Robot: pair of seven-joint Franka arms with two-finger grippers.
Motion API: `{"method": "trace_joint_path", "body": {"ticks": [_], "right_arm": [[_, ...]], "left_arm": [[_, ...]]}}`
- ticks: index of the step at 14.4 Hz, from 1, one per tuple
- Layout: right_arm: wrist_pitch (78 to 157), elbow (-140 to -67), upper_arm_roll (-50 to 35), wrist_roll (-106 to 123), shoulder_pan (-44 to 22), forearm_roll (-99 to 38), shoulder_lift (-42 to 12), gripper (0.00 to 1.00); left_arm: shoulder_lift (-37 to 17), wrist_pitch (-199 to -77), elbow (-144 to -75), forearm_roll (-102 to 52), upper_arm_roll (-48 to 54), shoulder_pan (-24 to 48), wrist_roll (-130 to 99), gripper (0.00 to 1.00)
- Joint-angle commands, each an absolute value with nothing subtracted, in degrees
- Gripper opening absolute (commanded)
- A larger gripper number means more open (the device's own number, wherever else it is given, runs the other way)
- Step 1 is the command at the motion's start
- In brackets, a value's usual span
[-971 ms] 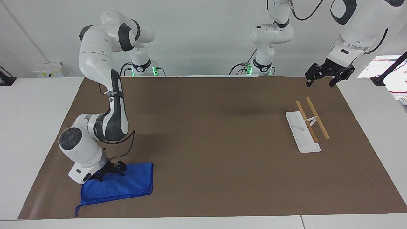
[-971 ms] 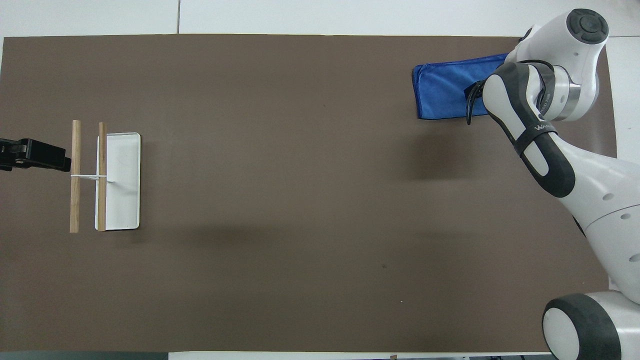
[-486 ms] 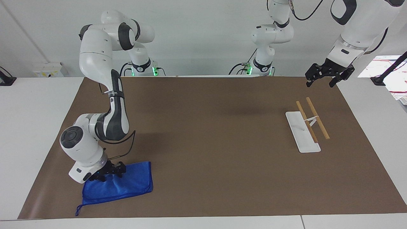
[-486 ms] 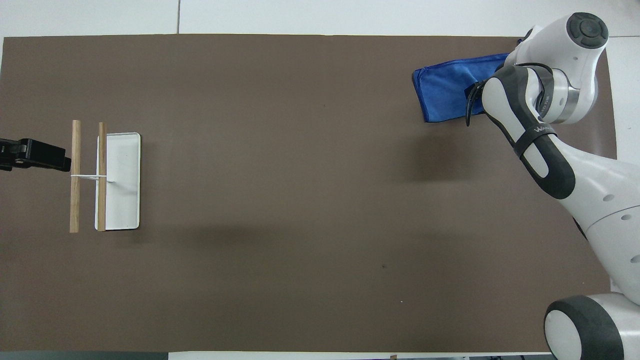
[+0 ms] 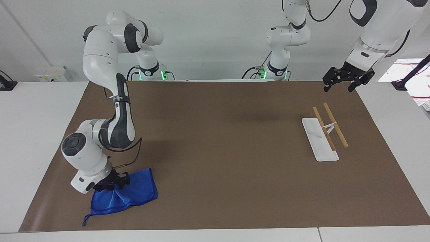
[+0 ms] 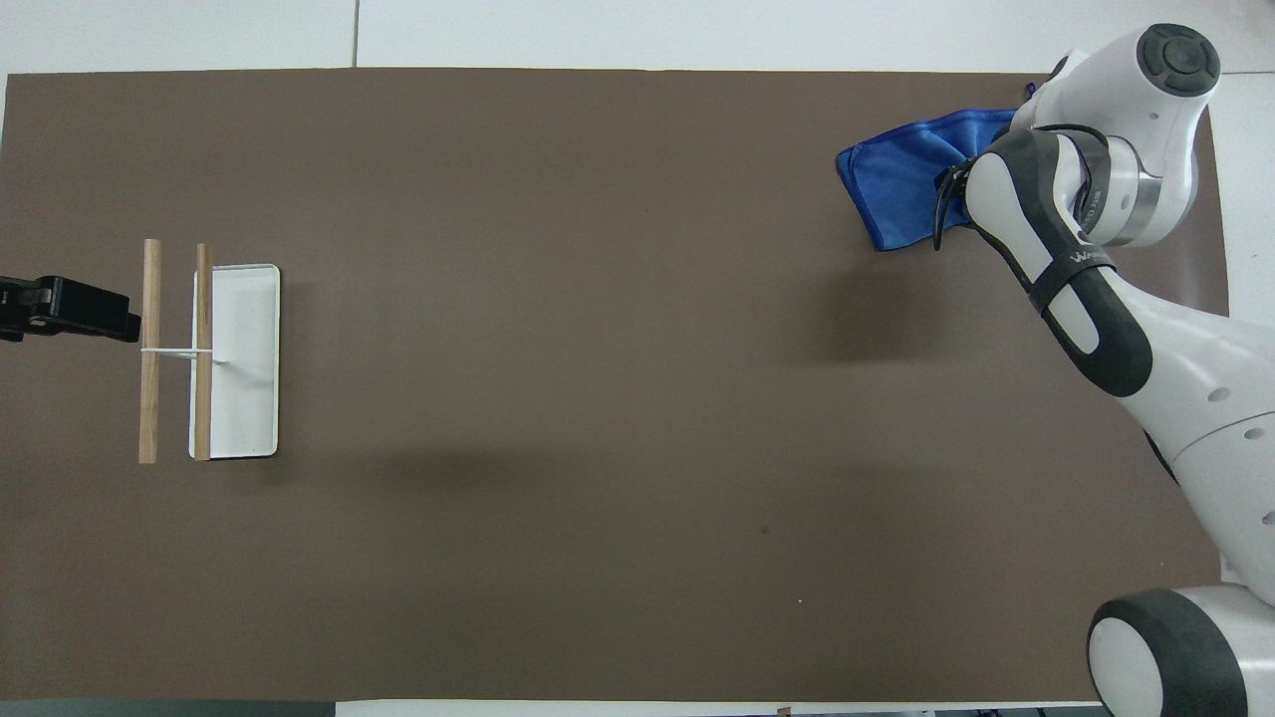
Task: Right arm passes towel to left arm to hang
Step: 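Lift the blue cloth with the right gripper and carry it toward the rack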
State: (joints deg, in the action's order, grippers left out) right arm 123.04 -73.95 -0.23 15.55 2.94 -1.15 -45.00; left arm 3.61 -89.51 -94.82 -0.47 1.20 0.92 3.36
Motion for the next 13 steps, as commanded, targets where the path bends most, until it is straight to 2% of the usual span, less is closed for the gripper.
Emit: {"method": "trace_joint_path", "body": {"ticks": [1,9,13], "right_arm": [[121.8,-75.4,-0.7,15.4,3.7,-1.7,-44.4,0.0],[114.5,-74.1,-1.7,11.9,2.7,-1.7,-39.6,0.0],[103.9,-67.5,-6.7,3.0,2.8,-1.7,-38.2,0.0]], "left_arm": [[5.1,-89.8,-96.4,0.7,1.8,0.2,2.5,1.0],[5.1,-89.8,-96.4,0.7,1.5,0.0,2.5,1.0],[5.1,-89.8,-96.5,0.7,1.5,-0.1,2.5,1.0]]}}
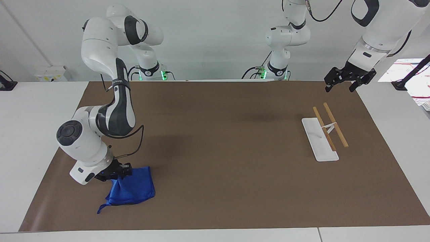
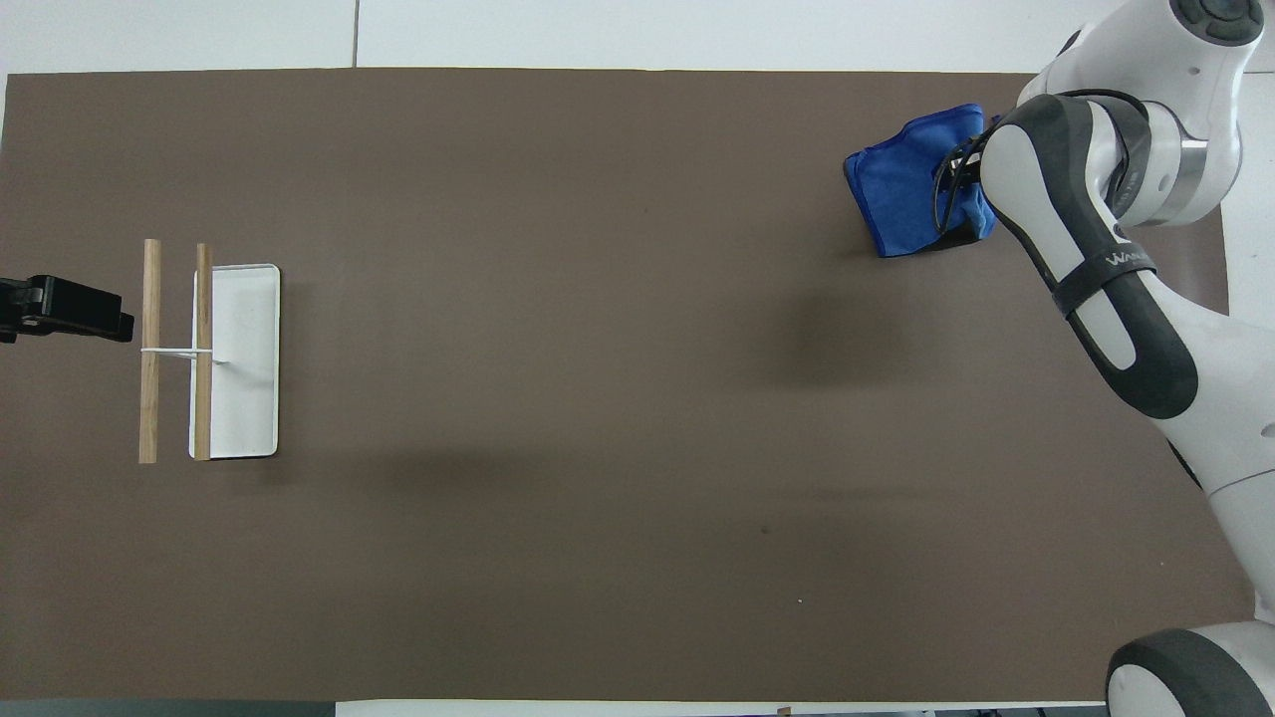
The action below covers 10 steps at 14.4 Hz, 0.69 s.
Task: Right arm passes towel to left arm to hang
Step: 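Lift the blue cloth with the right gripper and carry it toward the rack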
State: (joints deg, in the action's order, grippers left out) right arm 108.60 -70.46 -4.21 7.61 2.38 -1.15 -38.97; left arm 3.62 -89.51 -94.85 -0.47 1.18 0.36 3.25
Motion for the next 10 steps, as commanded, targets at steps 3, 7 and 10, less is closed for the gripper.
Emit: {"method": "trace_joint_path", "body": {"ticks": [3,7,10], "right_arm": [[102.7,-67.5,-11.1,-6.6,2.6,-2.5,-34.6,0.0],[102.0,-67.9,-17.3,-22.8,2.5,-9.7,-30.3,0.0],[104.1,-68.0,-24.1,-39.8,2.4,-11.9,-28.7,0.0]], "left_arm": [[5.1,-89.7,-96.4,0.7,1.5,-0.1,2.5,1.0],[5.3,-89.8,-96.6,0.7,1.5,-0.1,2.3,1.0],[5.3,-90.5,-96.8,-0.2,1.5,-0.1,-2.7,1.0]]}}
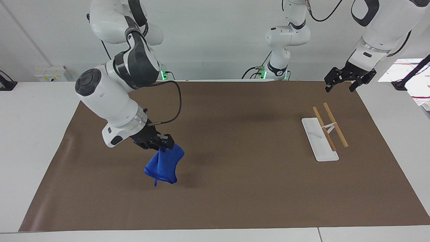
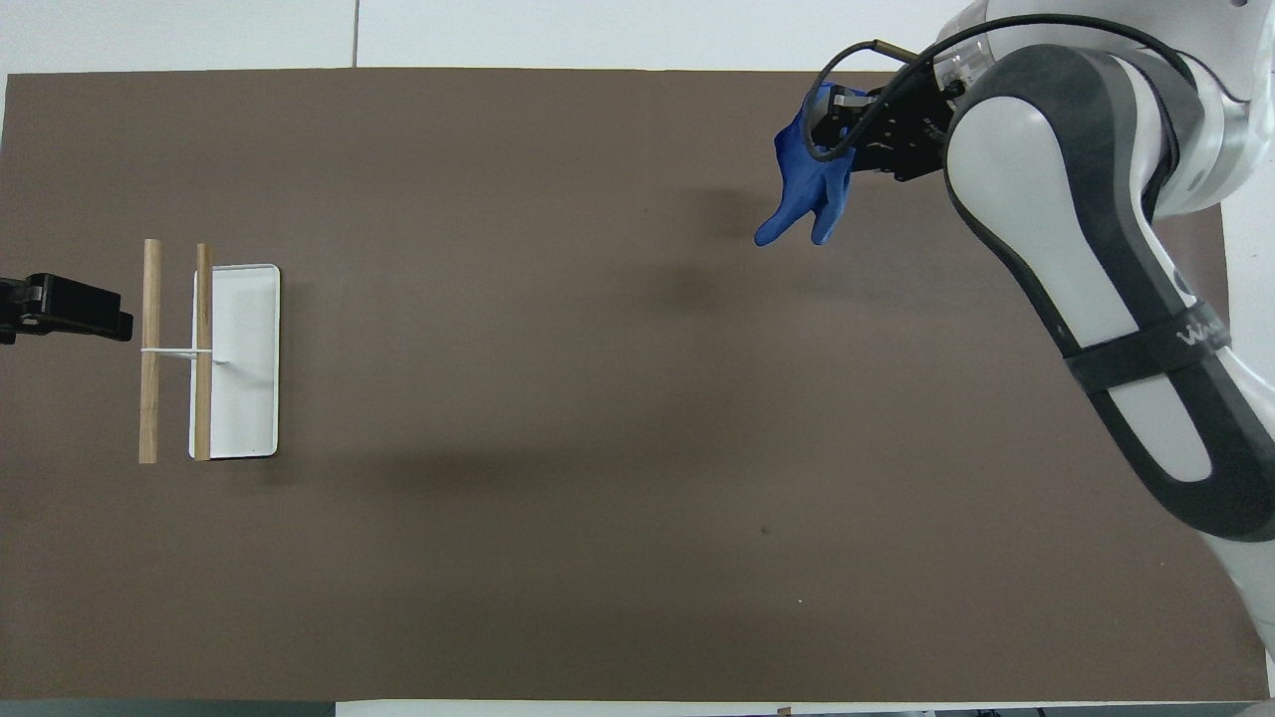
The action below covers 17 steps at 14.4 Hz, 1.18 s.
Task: Right arm passes towel to left arm to hang
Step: 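Lift the blue cloth with the right gripper and carry it toward the rack, then hold the cloth with the right gripper while the left gripper reaches it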
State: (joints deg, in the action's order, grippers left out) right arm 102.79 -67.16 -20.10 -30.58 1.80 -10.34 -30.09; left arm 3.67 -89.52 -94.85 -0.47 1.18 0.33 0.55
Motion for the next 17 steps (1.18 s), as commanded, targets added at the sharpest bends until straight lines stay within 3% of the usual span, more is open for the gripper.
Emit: {"method": "trace_joint_path", "body": {"ticks": [1,3,10,17], "right_arm": [[105.5,-68.1,-26.8,-46.8,2.4,-12.3,-28.5,0.0],[109.7,-69.3,-31.1,-60.2,0.5,-12.2,-28.3,0.0],[132.0,-75.8,-31.2,-90.2,-11.5,-12.3,-26.5,0.0],[143.2,-78.6,-31.2,-99.4,-14.9,-12.3,-26.5,0.0]], "left_arm": [[5.3,-90.6,-96.8,-1.8,1.5,-0.1,-2.9,1.0],[4.6,-90.7,-96.7,-6.1,1.4,-1.2,-3.2,1.0],[-3.2,-95.4,-96.0,-22.1,1.3,-2.8,-15.8,1.0],[-14.3,-97.6,-93.7,-42.3,1.3,-5.8,-25.1,1.0]]}}
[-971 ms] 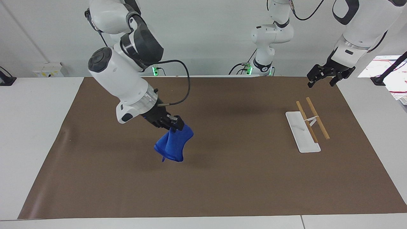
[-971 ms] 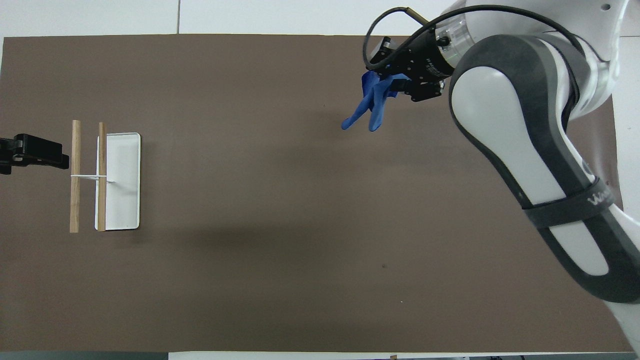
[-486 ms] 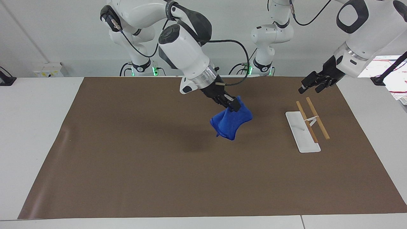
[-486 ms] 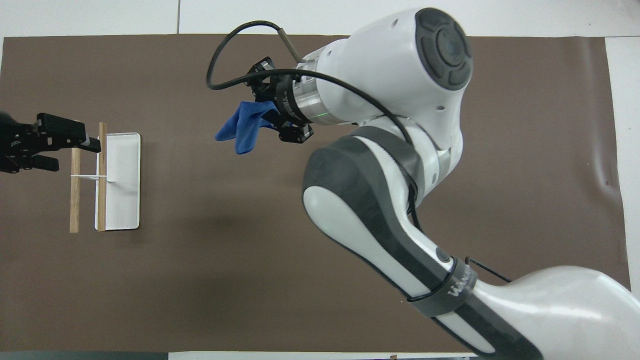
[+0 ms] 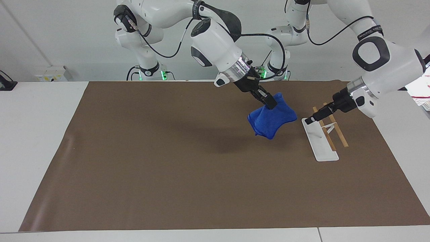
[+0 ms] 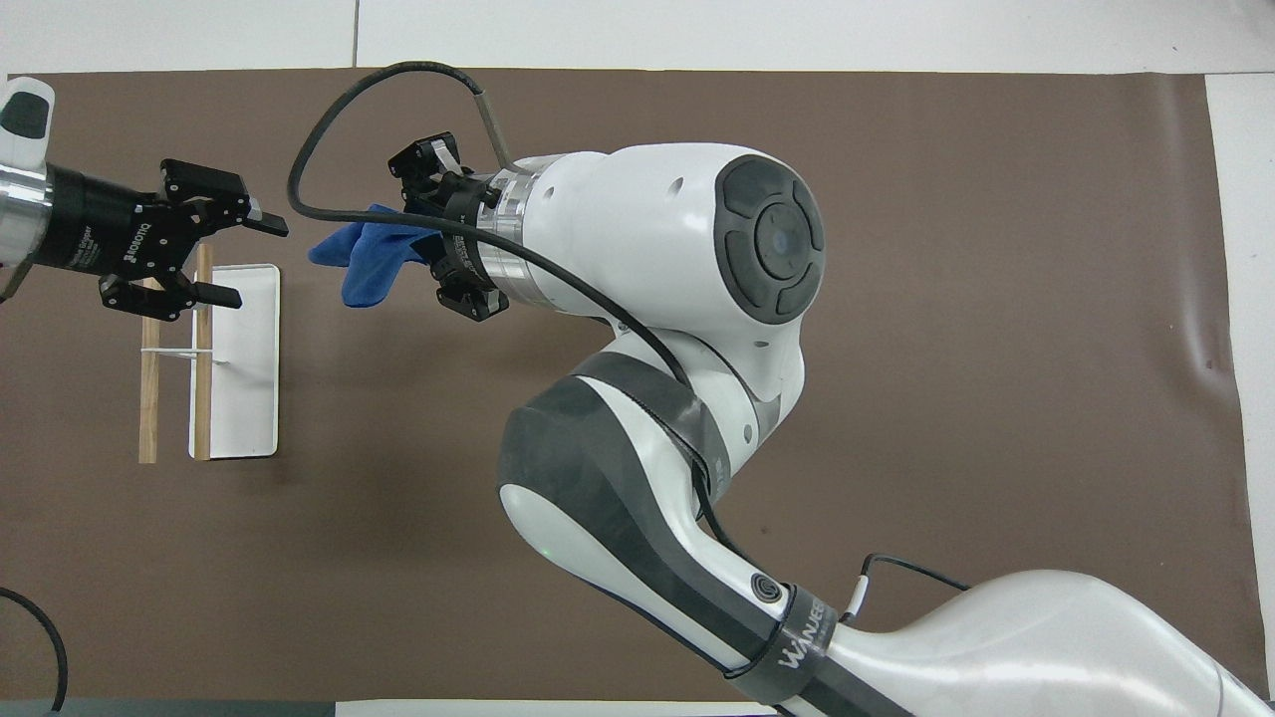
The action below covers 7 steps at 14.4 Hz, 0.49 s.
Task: Right arm passes towel to left arm to hang
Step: 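Hold the cloth with the right gripper while the left gripper reaches it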
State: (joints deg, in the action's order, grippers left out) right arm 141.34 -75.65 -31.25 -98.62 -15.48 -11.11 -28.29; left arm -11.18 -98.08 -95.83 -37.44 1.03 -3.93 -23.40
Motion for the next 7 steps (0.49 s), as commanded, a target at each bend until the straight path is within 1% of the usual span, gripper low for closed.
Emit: {"method": "trace_joint_path", "body": {"ticks": [1,4,7], "right_arm": [[143.3,-78.7,-31.2,-99.4,-14.9,-12.3,-26.5,0.0],[143.2,-78.7,-31.2,-99.4,-14.9,-12.3,-26.5,0.0],[143.3,-78.6,-31.2,-99.4,-14.9,-12.3,-26.5,0.0]], "left_arm": [[-15.6,-97.7,-93.8,-45.8,1.3,-6.1,-25.6,1.0],[-16.7,-98.1,-95.4,-51.8,1.3,-6.2,-28.5,1.0],[-17.1,-98.4,-96.2,-54.3,1.3,-5.8,-31.5,1.0]]}}
